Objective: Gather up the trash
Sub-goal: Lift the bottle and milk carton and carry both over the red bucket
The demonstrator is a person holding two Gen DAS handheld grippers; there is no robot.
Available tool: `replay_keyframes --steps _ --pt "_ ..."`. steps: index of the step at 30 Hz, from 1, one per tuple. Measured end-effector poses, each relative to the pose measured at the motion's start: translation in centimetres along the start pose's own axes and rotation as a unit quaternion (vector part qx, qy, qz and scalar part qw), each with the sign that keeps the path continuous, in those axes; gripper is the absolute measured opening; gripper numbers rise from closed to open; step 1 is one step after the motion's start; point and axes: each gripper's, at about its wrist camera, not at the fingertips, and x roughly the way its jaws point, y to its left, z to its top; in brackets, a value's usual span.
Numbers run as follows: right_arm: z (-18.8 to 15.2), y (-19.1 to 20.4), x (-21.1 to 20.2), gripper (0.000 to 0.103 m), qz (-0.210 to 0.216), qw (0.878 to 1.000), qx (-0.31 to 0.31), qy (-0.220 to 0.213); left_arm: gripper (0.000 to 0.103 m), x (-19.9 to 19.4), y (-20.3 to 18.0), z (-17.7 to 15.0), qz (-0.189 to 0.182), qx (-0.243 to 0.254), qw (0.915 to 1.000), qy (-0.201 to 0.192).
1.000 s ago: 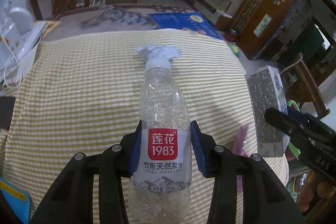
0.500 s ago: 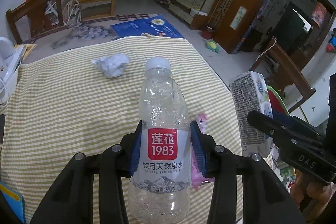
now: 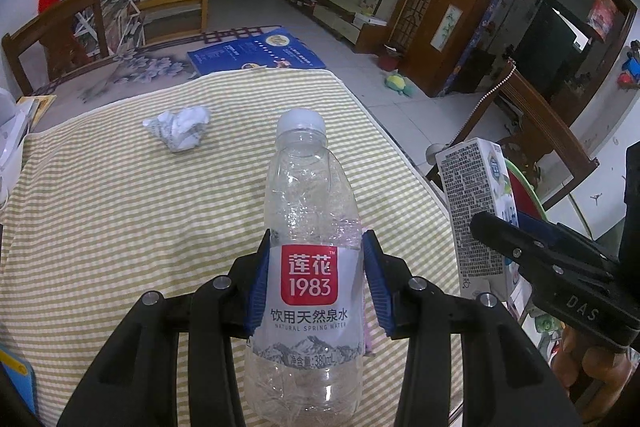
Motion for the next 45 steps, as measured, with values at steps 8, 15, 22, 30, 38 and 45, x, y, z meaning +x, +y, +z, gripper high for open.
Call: replay_keyframes --steps 8,15,22,30,38,45 --pt "0.0 -2.3 -0.4 0.05 -0.004 1.0 0.009 0.001 0.04 0.5 -2.1 0.1 -0.002 0.005 1.0 0.001" --pt "-0.1 -4.1 -0.8 0.05 -0.01 1.0 0.012 0.004 0.04 1.2 -3.7 0.1 -0.006 0.008 0.9999 0.005" --pt "0.3 -5.8 -0.9 0.05 -0.011 1.0 0.016 0.004 0.04 1.7 -5.0 0.4 -0.007 0.011 0.9999 0.004" --pt "0.8 -7.5 -0.8 0.05 -0.008 1.0 0.016 0.004 0.04 2.5 -6.4 0.9 -0.004 0.014 0.9999 0.004" --pt "1.4 -9.6 -0.8 0.05 -0.007 1.0 0.021 0.002 0.04 3.3 -8.0 1.6 -0.003 0.019 0.9998 0.004" --pt "1.8 -11.2 -0.7 0.05 -0.006 1.0 0.026 0.002 0.04 3.7 -9.1 2.1 -0.002 0.021 0.9998 0.004"
